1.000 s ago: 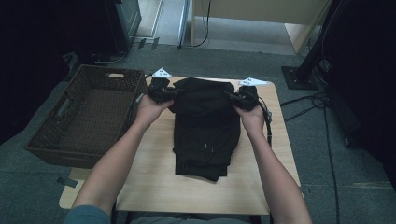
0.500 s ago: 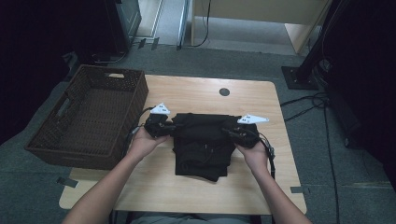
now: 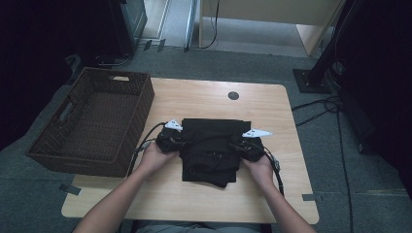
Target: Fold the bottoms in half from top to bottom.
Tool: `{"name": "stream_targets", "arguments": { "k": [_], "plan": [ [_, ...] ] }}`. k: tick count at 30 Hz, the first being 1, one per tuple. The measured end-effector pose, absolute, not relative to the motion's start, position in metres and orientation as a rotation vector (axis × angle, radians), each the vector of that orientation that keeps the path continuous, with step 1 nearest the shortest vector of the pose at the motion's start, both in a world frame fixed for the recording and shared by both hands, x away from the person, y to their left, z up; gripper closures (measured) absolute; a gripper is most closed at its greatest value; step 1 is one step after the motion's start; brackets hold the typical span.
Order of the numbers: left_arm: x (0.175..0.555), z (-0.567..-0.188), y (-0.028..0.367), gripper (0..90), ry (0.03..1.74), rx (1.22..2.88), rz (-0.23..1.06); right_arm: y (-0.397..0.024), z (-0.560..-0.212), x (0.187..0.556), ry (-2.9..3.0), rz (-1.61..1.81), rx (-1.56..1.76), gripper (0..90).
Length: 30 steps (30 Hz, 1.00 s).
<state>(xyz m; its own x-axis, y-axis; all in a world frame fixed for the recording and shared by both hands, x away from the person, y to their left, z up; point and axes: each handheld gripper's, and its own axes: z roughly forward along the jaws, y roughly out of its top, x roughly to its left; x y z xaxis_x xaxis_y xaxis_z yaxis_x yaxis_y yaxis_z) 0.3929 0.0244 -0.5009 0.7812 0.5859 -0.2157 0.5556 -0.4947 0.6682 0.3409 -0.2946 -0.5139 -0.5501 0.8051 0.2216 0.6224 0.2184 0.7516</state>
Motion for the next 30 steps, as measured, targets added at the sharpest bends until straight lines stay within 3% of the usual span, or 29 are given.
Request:
{"name": "stream_targets", "arguments": {
  "k": [7,12,19,26,30],
  "plan": [
    [0.431,-0.498,0.029,82.4,0.987,2.164,0.105,-0.278,-0.510,0.391,2.261,1.167,1.392,83.7],
    [0.432,-0.477,0.036,83.2,0.976,2.065,0.152,-0.275,-0.496,0.412,2.242,1.172,1.470,84.8],
    [0.397,-0.446,0.044,81.5,0.868,2.019,0.114,-0.288,-0.452,0.375,2.167,1.366,1.355,83.5],
    [0.386,-0.471,0.047,77.9,0.904,2.067,0.013,-0.292,-0.478,0.353,2.233,1.316,1.378,80.9],
    [0.385,-0.478,0.052,67.9,0.924,2.078,-0.041,-0.297,-0.486,0.347,2.257,1.309,1.385,69.6]
  ]
}}
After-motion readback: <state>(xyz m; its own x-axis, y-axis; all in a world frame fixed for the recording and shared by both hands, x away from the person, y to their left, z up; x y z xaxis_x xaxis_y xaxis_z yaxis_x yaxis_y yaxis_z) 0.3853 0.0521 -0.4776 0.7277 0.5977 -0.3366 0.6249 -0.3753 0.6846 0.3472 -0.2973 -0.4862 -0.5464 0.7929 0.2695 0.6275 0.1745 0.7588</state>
